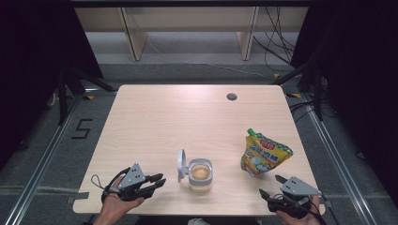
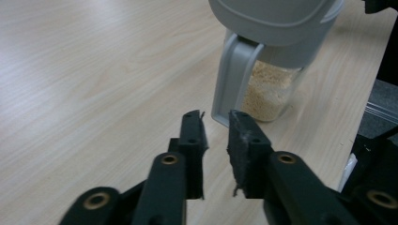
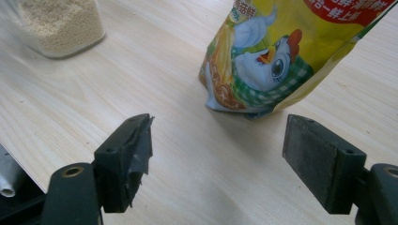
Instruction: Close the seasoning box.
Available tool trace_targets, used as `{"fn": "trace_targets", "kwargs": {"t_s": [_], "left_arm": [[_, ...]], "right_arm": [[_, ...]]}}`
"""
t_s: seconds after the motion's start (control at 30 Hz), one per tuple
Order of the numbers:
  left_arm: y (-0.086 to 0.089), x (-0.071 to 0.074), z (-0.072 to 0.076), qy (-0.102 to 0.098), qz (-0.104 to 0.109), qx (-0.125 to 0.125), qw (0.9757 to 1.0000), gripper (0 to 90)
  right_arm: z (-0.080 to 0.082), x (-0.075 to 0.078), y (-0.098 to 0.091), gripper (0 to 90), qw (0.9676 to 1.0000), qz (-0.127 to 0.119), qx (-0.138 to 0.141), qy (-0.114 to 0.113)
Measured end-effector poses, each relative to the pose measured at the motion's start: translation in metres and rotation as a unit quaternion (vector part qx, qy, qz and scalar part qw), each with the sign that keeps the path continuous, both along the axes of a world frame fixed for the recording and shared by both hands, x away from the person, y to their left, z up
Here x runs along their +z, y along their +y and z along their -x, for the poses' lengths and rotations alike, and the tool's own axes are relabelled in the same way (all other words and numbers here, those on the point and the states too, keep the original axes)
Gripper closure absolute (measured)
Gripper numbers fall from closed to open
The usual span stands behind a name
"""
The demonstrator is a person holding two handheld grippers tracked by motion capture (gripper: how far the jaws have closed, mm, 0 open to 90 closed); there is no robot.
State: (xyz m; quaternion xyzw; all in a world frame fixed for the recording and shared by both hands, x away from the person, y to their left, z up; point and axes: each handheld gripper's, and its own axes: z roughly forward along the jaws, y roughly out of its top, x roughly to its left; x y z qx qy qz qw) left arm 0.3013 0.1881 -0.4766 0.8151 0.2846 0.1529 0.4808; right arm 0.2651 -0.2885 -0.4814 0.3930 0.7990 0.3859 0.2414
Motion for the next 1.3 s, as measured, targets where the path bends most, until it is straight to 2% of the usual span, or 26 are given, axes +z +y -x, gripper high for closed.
{"fn": "trace_targets", "kwargs": {"t_s": [0.07, 0.13, 0.17, 0.2, 0.23, 0.27, 0.33, 0.37, 0.4, 0.43, 0.47, 0.5, 0.53, 0.6, 0.63, 0.7, 0.73, 0.83, 0.87, 0.93, 0.97, 1.03, 1.13, 1.23, 1.3], "left_arm": [[-0.002, 0.003, 0.002, 0.006, 0.011, 0.011, 0.9999, 82.1], [-0.002, 0.006, 0.0, -0.006, 0.005, 0.002, 1.0, 84.7], [-0.004, 0.007, 0.001, 0.002, 0.012, 0.008, 0.9999, 85.6], [-0.004, 0.009, 0.0, -0.001, 0.017, 0.004, 0.9998, 86.5], [-0.005, 0.01, -0.001, -0.007, 0.013, -0.004, 0.9999, 87.2], [-0.006, 0.012, 0.0, -0.002, 0.014, 0.003, 0.9999, 88.0], [-0.007, 0.015, -0.001, -0.005, 0.015, -0.004, 0.9999, 88.8], [-0.008, 0.016, 0.0, -0.002, 0.019, 0.0, 0.9998, 88.9], [-0.008, 0.019, -0.001, -0.004, 0.019, -0.006, 0.9998, 89.0], [-0.008, 0.021, -0.001, -0.007, 0.016, -0.005, 0.9998, 89.0], [-0.009, 0.022, -0.001, 0.0, 0.025, -0.004, 0.9997, 89.0], [-0.01, 0.024, -0.002, -0.012, 0.019, -0.011, 0.9997, 89.1], [-0.011, 0.025, -0.002, -0.008, 0.024, -0.007, 0.9997, 89.1], [-0.012, 0.028, -0.004, -0.014, 0.024, -0.014, 0.9995, 89.1], [-0.013, 0.029, -0.004, -0.009, 0.024, -0.009, 0.9996, 89.1], [-0.015, 0.032, -0.005, -0.007, 0.027, -0.012, 0.9996, 89.1], [-0.016, 0.033, -0.005, -0.01, 0.024, -0.011, 0.9996, 89.1], [-0.02, 0.038, -0.007, -0.014, 0.032, -0.014, 0.9993, 89.0], [-0.022, 0.039, -0.007, -0.008, 0.035, -0.013, 0.9993, 89.1], [-0.025, 0.042, -0.008, -0.016, 0.029, -0.021, 0.9992, 89.1], [-0.027, 0.043, -0.008, -0.015, 0.034, -0.017, 0.9992, 89.0], [-0.029, 0.045, -0.009, -0.02, 0.028, -0.022, 0.9992, 89.0], [-0.035, 0.047, -0.009, -0.02, 0.035, -0.026, 0.9988, 89.0], [-0.039, 0.049, -0.009, -0.022, 0.031, -0.03, 0.9988, 89.0], [-0.041, 0.05, -0.01, -0.024, 0.032, -0.034, 0.9986, 89.0]], "right_arm": [[-0.001, 0.0, -0.001, 25.3, 1.0, 0.008, 0.001, -0.001], [-0.002, 0.0, -0.001, 25.4, 0.9999, 0.011, 0.005, -0.002], [-0.002, 0.0, -0.001, 25.4, 0.9999, 0.009, 0.006, 0.0], [-0.002, -0.001, 0.0, 25.4, 0.9999, 0.011, 0.006, -0.001], [-0.001, -0.001, 0.001, 25.4, 0.9999, 0.006, 0.002, 0.011], [-0.001, -0.001, 0.0, 25.4, 0.9999, 0.01, 0.002, 0.003], [-0.002, -0.001, 0.001, 25.4, 0.9999, 0.009, 0.004, 0.004], [-0.002, -0.001, 0.0, 25.4, 0.9999, 0.011, 0.008, 0.0], [-0.002, -0.001, 0.0, 25.3, 0.9999, 0.013, 0.009, 0.0], [-0.002, -0.001, 0.001, 25.4, 0.9998, 0.012, 0.011, 0.008], [-0.002, -0.002, 0.001, 25.4, 0.9998, 0.01, 0.011, 0.009], [-0.001, -0.002, 0.002, 25.4, 0.9999, 0.01, 0.006, 0.009], [-0.002, -0.002, 0.002, 25.4, 0.9998, 0.017, 0.011, 0.002], [0.0, -0.002, 0.004, 25.7, 0.9998, 0.007, 0.004, 0.02], [-0.002, -0.002, 0.002, 25.7, 0.9997, 0.014, 0.014, 0.01], [-0.003, -0.003, 0.002, 25.7, 0.9997, 0.013, 0.015, 0.011], [-0.003, -0.003, 0.001, 25.7, 0.9997, 0.021, 0.014, 0.0], [-0.003, -0.003, 0.002, 25.7, 0.9997, 0.019, 0.016, 0.002], [-0.004, -0.003, 0.001, 25.6, 0.9996, 0.022, 0.017, 0.001], [-0.004, -0.003, 0.001, 25.6, 0.9996, 0.022, 0.018, 0.001], [-0.004, -0.003, 0.001, 25.6, 0.9995, 0.025, 0.02, -0.003], [-0.004, -0.003, 0.002, 25.7, 0.9996, 0.022, 0.017, 0.001], [-0.004, -0.003, 0.002, 25.6, 0.9996, 0.021, 0.017, 0.001], [-0.004, -0.003, 0.002, 25.6, 0.9996, 0.021, 0.018, 0.002], [-0.003, -0.003, 0.003, 25.6, 0.9998, 0.016, 0.012, 0.009]]}}
